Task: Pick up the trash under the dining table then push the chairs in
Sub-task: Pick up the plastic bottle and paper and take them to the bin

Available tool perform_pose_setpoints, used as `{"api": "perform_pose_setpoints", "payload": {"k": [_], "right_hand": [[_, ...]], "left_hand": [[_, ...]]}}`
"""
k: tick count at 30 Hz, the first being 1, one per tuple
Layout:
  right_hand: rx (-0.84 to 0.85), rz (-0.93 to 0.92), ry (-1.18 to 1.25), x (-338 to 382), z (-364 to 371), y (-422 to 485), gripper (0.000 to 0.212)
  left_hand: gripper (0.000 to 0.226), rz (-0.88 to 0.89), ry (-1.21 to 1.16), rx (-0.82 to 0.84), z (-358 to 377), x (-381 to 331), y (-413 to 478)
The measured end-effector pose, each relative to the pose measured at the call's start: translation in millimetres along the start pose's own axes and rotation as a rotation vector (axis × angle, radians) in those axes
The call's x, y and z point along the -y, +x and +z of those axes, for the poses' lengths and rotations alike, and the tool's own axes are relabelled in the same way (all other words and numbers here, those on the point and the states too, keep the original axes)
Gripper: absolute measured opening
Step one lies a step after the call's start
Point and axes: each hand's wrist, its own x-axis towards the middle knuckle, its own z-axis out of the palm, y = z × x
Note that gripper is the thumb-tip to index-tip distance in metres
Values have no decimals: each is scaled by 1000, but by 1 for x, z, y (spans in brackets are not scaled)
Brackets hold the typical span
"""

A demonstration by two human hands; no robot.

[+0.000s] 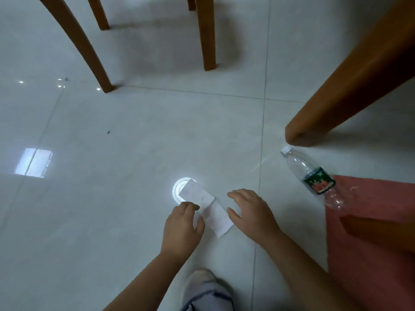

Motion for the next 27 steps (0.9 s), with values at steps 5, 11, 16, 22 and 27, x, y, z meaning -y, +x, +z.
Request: {"api": "perform_pose_setpoints", "payload": {"k": [5, 11, 16, 22, 27], "right_hand": [[66, -86, -44, -24, 46, 27, 34], [80, -117, -84, -40, 54, 47, 37], [30, -129, -87, -56, 50, 30, 35], [-3, -48, -61, -86, 38, 11, 34], [-79, 18, -39, -113, 16, -7, 36]], "left_hand": [[37, 96, 65, 15, 44, 35, 18], [33, -61, -20, -6, 83, 58, 23], [38, -129, -58, -39, 101, 43, 30], [12, -302, -192, 10, 116, 25, 41], [10, -259, -416, -5, 113, -10, 53]]}}
